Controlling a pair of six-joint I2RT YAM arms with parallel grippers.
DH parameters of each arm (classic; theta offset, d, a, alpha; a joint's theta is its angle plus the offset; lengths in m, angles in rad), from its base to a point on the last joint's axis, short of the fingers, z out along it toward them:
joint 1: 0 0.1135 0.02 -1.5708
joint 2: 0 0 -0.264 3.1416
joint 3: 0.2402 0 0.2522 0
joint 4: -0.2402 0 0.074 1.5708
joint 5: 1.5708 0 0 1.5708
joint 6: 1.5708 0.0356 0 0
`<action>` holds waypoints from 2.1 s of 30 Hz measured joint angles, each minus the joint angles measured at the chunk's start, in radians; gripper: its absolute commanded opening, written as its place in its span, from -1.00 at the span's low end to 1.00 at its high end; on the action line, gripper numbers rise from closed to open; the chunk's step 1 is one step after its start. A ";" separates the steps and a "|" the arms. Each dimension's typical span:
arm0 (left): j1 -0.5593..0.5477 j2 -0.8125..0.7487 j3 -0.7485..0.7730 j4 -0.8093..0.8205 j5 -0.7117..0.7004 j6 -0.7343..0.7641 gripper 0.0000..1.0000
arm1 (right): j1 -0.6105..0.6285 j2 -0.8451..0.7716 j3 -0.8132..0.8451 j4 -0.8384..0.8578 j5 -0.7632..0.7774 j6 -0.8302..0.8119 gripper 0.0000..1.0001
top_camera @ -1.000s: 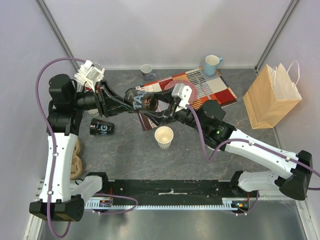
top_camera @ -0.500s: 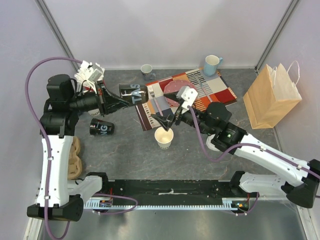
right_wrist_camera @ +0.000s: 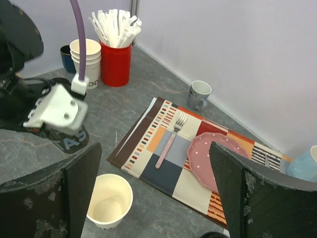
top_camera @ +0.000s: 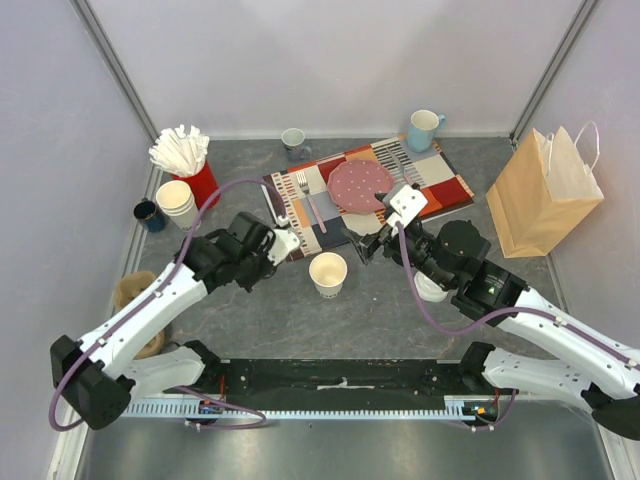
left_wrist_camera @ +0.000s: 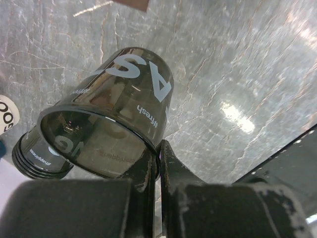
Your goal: Pack the takeout coffee
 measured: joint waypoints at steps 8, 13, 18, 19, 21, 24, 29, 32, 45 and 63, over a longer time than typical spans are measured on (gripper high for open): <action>-0.144 0.029 -0.089 0.040 -0.150 0.047 -0.95 | 0.000 -0.030 -0.033 -0.029 0.026 -0.008 0.96; -0.241 0.070 -0.131 0.050 -0.135 0.083 -0.95 | -0.001 -0.043 -0.038 -0.034 0.025 -0.009 0.96; -0.318 0.149 -0.131 0.051 -0.132 0.116 -0.81 | -0.001 -0.048 -0.039 -0.035 0.025 -0.009 0.96; -0.327 0.156 -0.131 0.051 -0.133 0.122 -0.75 | -0.001 -0.050 -0.041 -0.034 0.025 -0.009 0.96; -0.342 0.167 -0.131 0.051 -0.136 0.133 -0.52 | -0.001 -0.056 -0.048 -0.035 0.025 -0.009 0.96; -0.354 0.185 -0.131 0.051 -0.147 0.147 -0.29 | -0.001 -0.062 -0.054 -0.037 0.024 -0.009 0.96; -0.354 0.185 -0.130 0.050 -0.151 0.161 0.08 | -0.001 -0.067 -0.059 -0.039 0.015 -0.008 0.96; -0.353 0.171 -0.116 0.039 -0.153 0.164 0.32 | -0.001 -0.067 -0.061 -0.039 0.011 -0.008 0.96; 0.040 0.013 0.060 0.061 -0.092 0.112 0.40 | -0.001 -0.065 -0.076 -0.037 -0.008 -0.009 0.96; 1.023 0.212 0.098 0.107 0.455 0.143 0.53 | -0.196 0.042 -0.179 0.013 -0.243 0.063 0.96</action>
